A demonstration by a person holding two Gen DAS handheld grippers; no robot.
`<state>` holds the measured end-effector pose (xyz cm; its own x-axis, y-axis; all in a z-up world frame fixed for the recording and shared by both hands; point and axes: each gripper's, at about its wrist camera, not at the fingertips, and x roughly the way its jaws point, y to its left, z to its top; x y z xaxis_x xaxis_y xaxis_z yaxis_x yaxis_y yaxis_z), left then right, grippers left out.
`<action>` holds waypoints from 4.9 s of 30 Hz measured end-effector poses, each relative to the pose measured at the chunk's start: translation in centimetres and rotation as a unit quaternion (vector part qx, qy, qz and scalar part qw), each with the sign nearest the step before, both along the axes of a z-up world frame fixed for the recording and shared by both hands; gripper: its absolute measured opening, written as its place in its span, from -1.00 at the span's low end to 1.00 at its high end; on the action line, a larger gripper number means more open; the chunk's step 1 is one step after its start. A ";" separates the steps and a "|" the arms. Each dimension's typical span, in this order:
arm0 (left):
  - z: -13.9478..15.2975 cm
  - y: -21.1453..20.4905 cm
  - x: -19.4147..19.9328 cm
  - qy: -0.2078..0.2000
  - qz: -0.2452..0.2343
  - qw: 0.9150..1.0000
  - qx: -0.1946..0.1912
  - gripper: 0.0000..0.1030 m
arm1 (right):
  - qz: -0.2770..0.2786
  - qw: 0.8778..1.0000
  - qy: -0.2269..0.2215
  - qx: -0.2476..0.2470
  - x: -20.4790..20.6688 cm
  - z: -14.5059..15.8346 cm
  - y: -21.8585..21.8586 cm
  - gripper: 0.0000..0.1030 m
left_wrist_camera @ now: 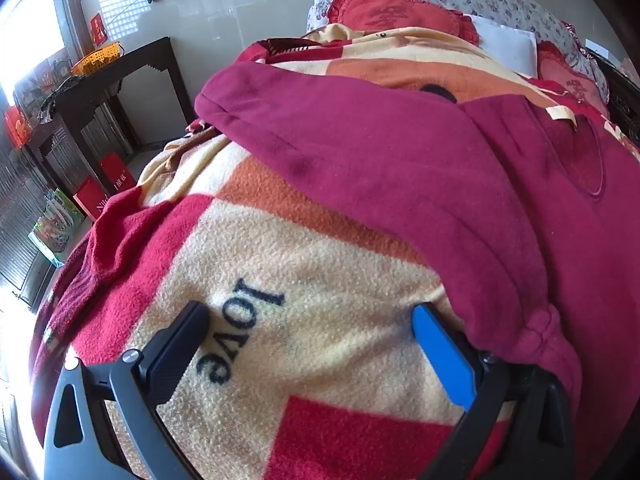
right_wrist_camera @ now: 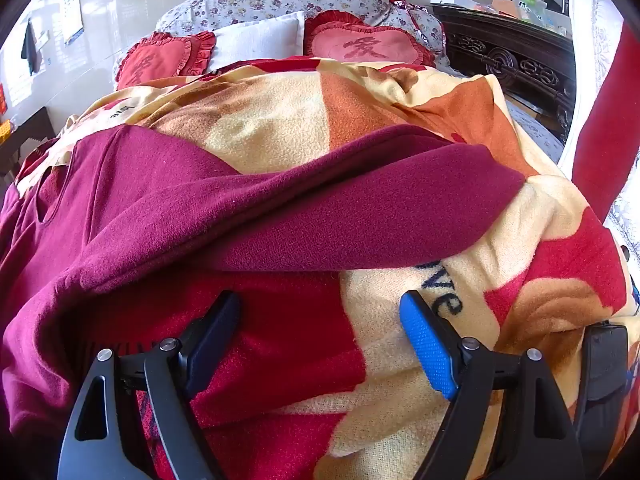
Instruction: Fold small clothes
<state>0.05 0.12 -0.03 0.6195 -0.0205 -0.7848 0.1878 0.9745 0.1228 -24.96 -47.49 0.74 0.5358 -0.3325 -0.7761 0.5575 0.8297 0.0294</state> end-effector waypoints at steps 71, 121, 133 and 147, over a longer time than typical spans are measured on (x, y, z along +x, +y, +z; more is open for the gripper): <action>10.5 -5.6 -8.6 -0.009 -0.116 0.992 -0.059 0.89 | 0.096 0.995 0.009 -0.006 5.8 12.0 21.0 0.24; 8.5 -5.7 -5.0 0.012 -0.086 0.995 -0.053 0.89 | 0.088 0.995 0.036 0.006 9.7 8.4 21.5 0.24; 7.7 -4.6 -2.4 0.020 -0.069 0.996 -0.050 0.89 | 0.100 0.994 0.041 0.015 12.4 7.3 22.5 0.24; 6.5 4.1 9.4 0.059 0.044 0.992 -0.099 0.87 | 0.133 0.989 0.052 0.026 14.7 6.1 24.0 0.24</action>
